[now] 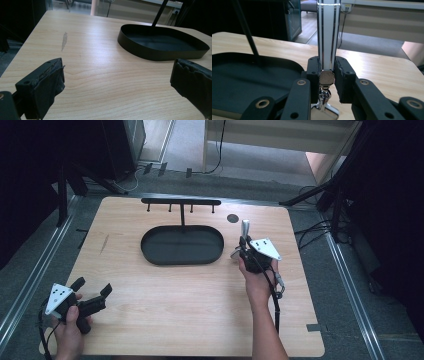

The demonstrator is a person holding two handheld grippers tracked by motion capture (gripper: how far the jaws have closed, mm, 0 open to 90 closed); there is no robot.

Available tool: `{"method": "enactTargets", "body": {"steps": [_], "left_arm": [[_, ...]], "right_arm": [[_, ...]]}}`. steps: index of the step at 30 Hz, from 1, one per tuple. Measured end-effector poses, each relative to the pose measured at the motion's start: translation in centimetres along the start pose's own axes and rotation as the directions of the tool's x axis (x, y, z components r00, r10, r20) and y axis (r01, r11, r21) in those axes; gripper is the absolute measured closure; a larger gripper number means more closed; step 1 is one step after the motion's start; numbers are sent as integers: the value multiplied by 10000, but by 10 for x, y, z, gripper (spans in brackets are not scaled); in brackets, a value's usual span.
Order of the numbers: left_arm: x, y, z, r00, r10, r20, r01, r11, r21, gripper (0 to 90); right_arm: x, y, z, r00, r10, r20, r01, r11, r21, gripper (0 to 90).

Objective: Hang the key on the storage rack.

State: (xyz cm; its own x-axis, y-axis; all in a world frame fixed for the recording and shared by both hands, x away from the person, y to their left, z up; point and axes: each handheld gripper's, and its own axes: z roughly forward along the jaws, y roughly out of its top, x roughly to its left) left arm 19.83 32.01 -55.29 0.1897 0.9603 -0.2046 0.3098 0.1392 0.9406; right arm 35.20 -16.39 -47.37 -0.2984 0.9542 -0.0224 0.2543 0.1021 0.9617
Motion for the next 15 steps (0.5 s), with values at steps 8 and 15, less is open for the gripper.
{"method": "enactTargets", "body": {"steps": [8, 15], "left_arm": [[0, 0, 0, 10000, -2, 14, 2, 10000, -2, 0], [0, 0, 0, 10000, -28, 13, 28, 10000, -8, 0]], "right_arm": [[22, 17, 4, 9976, -288, -623, 266, 9990, -363, 758], [40, 29, 10, 9898, -742, -1217, 679, 9962, -549, 758]]}}
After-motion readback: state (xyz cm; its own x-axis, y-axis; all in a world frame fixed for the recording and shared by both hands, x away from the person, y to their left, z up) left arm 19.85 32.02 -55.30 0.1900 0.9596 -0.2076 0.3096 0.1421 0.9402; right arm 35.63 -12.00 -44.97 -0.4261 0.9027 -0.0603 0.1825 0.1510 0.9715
